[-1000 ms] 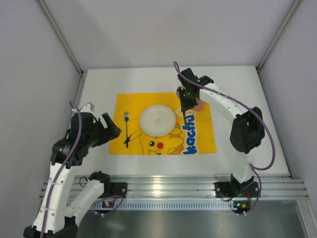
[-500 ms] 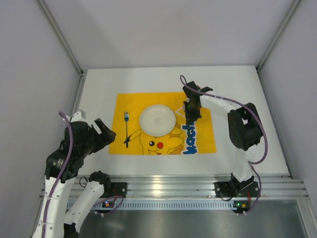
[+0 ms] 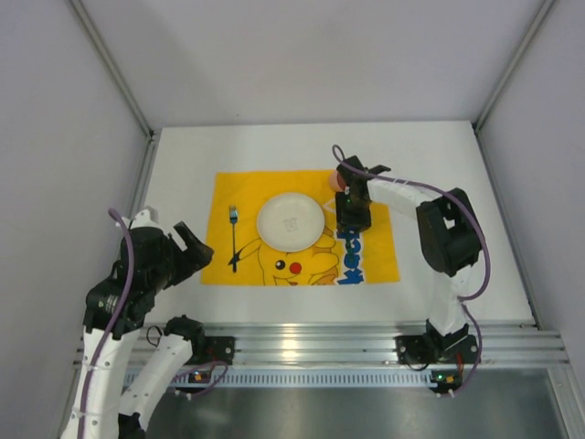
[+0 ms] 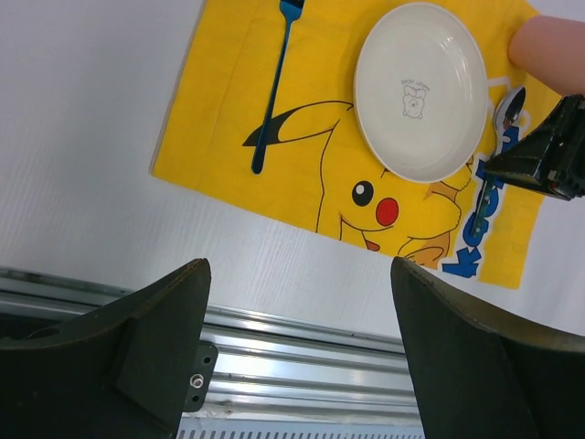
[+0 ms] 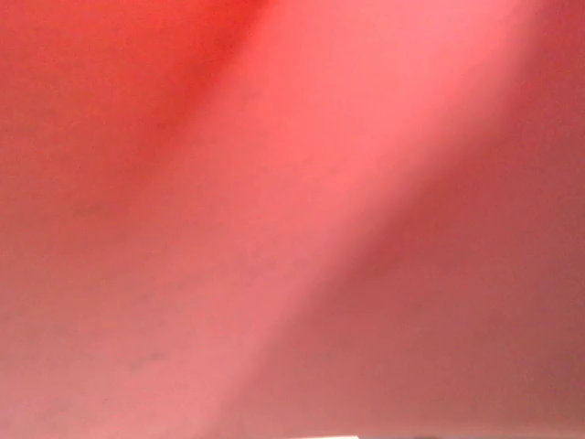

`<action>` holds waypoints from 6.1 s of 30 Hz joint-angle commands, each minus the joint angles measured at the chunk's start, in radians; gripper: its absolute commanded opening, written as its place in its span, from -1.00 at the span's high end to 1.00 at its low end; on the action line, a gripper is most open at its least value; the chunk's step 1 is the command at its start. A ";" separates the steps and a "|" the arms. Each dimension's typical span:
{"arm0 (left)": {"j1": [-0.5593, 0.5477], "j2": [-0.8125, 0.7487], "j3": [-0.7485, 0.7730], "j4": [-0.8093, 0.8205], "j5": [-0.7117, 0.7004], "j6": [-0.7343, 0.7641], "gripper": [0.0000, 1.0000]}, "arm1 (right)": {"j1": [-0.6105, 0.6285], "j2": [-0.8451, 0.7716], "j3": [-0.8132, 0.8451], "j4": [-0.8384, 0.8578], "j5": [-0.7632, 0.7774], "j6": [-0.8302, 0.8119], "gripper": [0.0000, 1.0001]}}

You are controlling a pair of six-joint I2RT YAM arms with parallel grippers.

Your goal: Set the dinner table for one person

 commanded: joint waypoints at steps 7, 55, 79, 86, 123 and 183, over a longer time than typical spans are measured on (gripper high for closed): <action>-0.004 0.009 0.000 0.003 0.012 0.009 -0.70 | -0.005 -0.144 0.075 0.012 -0.022 0.004 -0.13; -0.004 0.093 0.031 0.006 0.015 0.078 -0.69 | -0.411 -0.232 -0.191 0.414 -0.216 0.110 -0.18; -0.004 0.075 -0.041 0.049 0.043 0.086 -0.69 | -0.284 -0.066 0.393 -0.143 -0.056 -0.244 1.00; -0.004 0.050 -0.070 0.064 0.064 0.077 -0.69 | -0.193 0.037 0.576 -0.442 0.034 -0.311 1.00; -0.004 0.059 -0.021 -0.003 0.027 0.115 -0.70 | -0.092 0.135 0.885 -0.501 0.228 -0.297 -0.22; 0.183 0.297 -0.846 1.709 -0.005 0.649 -0.97 | -0.101 -1.448 -0.603 0.150 -0.180 0.145 -0.99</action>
